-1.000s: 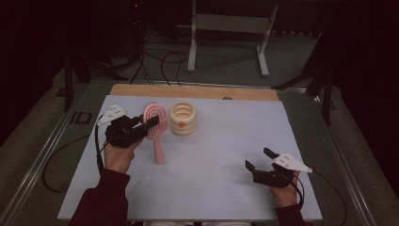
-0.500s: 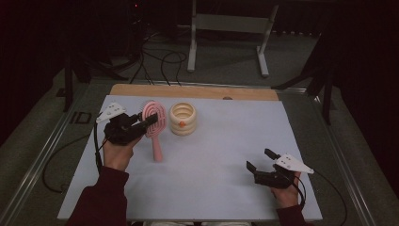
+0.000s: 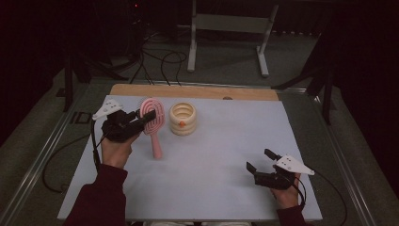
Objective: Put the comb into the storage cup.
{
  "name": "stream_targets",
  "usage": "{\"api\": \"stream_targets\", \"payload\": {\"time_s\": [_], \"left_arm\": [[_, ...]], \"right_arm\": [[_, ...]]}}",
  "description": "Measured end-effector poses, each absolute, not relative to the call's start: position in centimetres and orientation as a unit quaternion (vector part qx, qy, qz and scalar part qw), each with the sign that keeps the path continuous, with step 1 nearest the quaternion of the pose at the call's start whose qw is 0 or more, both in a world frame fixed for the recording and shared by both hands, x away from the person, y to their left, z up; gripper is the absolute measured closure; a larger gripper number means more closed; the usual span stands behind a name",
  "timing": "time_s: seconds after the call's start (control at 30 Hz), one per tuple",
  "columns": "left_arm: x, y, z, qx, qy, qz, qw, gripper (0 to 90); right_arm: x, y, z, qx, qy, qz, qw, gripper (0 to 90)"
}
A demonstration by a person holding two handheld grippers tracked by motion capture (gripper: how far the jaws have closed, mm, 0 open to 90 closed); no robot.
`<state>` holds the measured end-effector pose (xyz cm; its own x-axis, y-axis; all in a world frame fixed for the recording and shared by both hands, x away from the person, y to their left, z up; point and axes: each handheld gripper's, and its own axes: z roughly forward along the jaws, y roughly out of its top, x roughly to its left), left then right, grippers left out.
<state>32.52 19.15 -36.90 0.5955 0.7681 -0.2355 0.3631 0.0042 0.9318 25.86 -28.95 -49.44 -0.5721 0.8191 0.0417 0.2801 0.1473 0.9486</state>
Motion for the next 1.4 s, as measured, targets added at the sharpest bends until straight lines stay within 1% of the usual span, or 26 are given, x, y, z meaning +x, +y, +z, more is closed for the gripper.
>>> {"api": "stream_targets", "payload": {"time_s": [1.4], "left_arm": [[34.9,18.6,-35.7,0.689,0.400,0.191,0.573,64.7]], "right_arm": [[25.9,-29.0,-49.5,0.395,0.709,0.526,0.254,9.2]]}}
